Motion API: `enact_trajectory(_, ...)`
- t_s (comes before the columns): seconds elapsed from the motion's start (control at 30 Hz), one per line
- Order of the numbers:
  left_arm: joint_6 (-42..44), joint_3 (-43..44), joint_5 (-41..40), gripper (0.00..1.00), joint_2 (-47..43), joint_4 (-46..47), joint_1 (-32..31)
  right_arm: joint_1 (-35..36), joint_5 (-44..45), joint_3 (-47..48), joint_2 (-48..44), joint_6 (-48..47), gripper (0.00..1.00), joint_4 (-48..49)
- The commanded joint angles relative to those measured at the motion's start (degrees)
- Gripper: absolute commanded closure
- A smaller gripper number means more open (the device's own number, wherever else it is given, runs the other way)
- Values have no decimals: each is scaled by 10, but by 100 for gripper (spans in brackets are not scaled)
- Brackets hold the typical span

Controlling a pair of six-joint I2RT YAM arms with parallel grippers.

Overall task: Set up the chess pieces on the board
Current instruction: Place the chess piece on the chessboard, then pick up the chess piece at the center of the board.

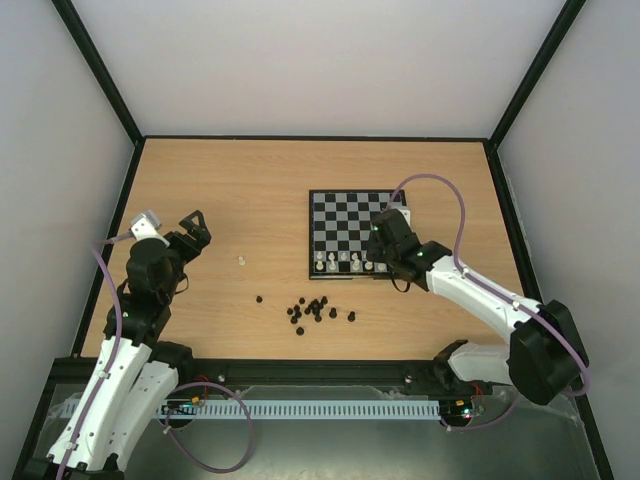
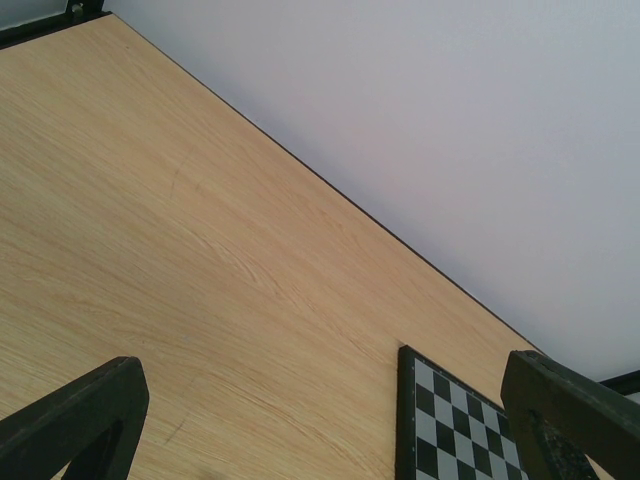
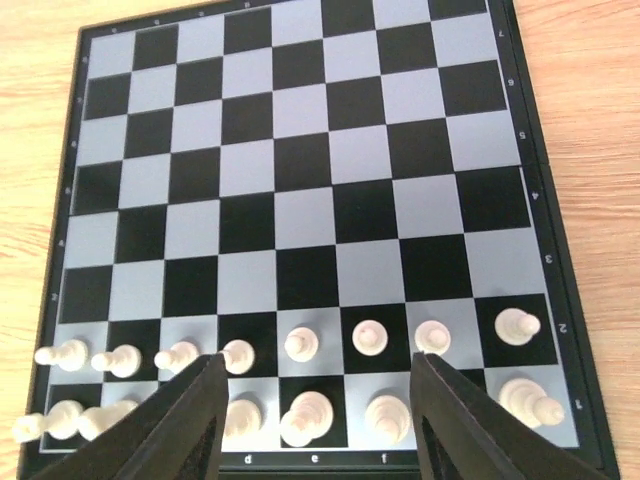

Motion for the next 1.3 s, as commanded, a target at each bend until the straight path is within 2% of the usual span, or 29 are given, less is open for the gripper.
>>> enact_trajectory(0.0, 4, -7, 5, 0, 2, 16, 4, -1, -38, 18, -26, -7, 38, -31)
enact_trajectory(0.13, 3, -6, 5, 0, 6, 15, 4, 3, -71, 24, -32, -14, 10, -27)
enact_trajectory(0.2, 1, -6, 5, 0, 7, 15, 4, 9, -89, 30, -31, -17, 1, -23)
enact_trajectory(0.57, 0, -4, -2, 0, 4, 11, 4, 56, -119, 87, -4, -20, 1, -20)
enact_trajectory(1.0, 1, -3, -1, 1, 1, 9, 4, 139, -136, 183, 125, -18, 2, -1)
enact_trajectory(1.17, 0, -3, -4, 0, -4, 6, 4, 171, -146, 241, 197, -21, 9, 0)
enact_trajectory(1.27, 0, -2, -9, 0, -9, 2, 4, 186, -158, 272, 238, -21, 20, 2)
